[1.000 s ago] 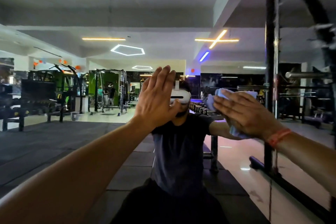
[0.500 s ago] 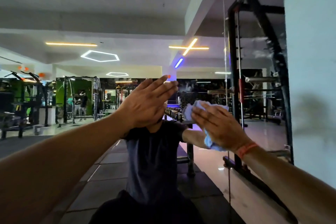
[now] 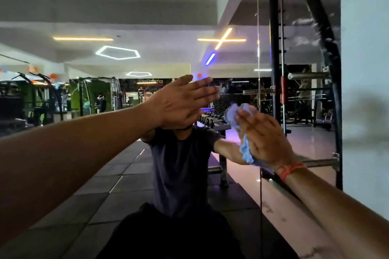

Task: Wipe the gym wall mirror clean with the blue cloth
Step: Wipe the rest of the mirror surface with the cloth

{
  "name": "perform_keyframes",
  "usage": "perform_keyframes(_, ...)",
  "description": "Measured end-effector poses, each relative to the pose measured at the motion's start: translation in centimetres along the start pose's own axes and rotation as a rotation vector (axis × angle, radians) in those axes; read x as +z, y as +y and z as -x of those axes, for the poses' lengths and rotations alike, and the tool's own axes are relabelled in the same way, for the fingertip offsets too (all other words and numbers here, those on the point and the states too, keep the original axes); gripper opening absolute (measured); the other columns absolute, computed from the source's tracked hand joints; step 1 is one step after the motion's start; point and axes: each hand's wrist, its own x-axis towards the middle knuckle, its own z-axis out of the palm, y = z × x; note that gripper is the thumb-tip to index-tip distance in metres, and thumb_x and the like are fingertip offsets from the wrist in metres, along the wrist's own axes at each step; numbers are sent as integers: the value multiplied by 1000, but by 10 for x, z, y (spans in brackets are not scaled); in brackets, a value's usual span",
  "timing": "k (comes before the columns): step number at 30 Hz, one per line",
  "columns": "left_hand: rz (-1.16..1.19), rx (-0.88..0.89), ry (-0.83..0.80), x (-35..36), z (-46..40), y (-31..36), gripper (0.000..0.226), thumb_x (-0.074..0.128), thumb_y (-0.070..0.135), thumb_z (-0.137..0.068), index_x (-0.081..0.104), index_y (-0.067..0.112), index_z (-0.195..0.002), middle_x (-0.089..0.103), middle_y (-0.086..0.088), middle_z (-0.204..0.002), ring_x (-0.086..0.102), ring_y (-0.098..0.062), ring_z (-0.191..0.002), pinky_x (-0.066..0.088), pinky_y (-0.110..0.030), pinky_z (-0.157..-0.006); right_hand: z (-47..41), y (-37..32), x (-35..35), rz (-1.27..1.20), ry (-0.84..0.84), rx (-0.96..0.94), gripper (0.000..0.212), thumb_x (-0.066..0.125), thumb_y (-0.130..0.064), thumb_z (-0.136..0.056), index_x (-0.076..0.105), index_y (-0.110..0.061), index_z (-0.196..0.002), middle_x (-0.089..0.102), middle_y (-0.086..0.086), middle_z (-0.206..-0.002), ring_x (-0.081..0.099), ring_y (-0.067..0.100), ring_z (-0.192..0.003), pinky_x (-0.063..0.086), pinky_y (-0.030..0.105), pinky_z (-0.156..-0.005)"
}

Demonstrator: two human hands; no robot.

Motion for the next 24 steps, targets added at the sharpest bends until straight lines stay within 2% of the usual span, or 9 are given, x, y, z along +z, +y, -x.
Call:
perform_keyframes(2,19,31,-29,0,5,4,61,24,40,-103,34,18,-159,32,-1,-166,28,-25,-154,31,-48,-118,-16,-37,15,-175,183,565,60,38,-10,-91,47,-7,-150,46,12,-157,37,36,-148,39,54,-112)
perform_keyframes(4,29,56,-59,0,13,2,61,19,40,-103,38,19,-157,33,0,-166,30,-25,-153,32,-47,-117,-31,-111,32,-295,329,870,63,39,-13,-88,50,-3,-149,47,15,-155,37,38,-148,37,54,-114)
perform_keyframes(7,9,98,-82,-1,22,-1,64,6,45,-106,36,22,-158,29,2,-167,26,-24,-155,26,-45,-118,-16,-188,35,-297,100,506,59,42,-20,-92,52,-10,-149,46,6,-158,35,28,-151,42,53,-108)
perform_keyframes(12,24,51,-58,-3,33,5,59,16,41,-107,36,19,-158,29,-1,-167,26,-25,-155,27,-47,-120,42,-117,25,-60,-110,-372,43,41,-19,-106,55,-19,-147,46,-4,-158,38,21,-150,45,48,-109)
perform_keyframes(14,25,29,-34,1,35,14,56,29,37,-106,36,17,-158,30,-1,-167,25,-26,-155,29,-48,-119,47,-88,21,-73,-62,-143,47,44,-14,-102,53,-15,-148,46,0,-158,38,24,-150,45,51,-108)
perform_keyframes(16,29,64,-28,6,35,24,56,32,37,-106,34,21,-159,28,2,-168,22,-24,-156,27,-48,-121,45,-104,21,-227,32,426,54,43,-12,-95,51,-12,-148,45,6,-158,34,29,-151,41,55,-110)
perform_keyframes(18,34,128,-57,12,36,35,57,28,38,-106,29,24,-161,22,5,-169,17,-23,-157,24,-48,-122,44,-155,26,-273,84,739,55,42,-19,-97,48,-8,-150,42,11,-160,27,32,-153,34,58,-116)
perform_keyframes(21,53,211,-93,20,42,53,59,24,39,-105,26,24,-162,20,5,-170,13,-21,-158,21,-49,-123,80,-191,32,-144,-89,207,53,46,-27,-104,43,-11,-155,35,5,-165,24,27,-156,32,62,-115)
perform_keyframes(24,64,255,-81,25,46,67,59,25,40,-104,31,24,-160,23,4,-169,15,-21,-158,20,-47,-123,112,-122,17,7,-177,-251,50,45,-20,-106,43,-16,-155,30,0,-166,30,25,-153,26,54,-122)
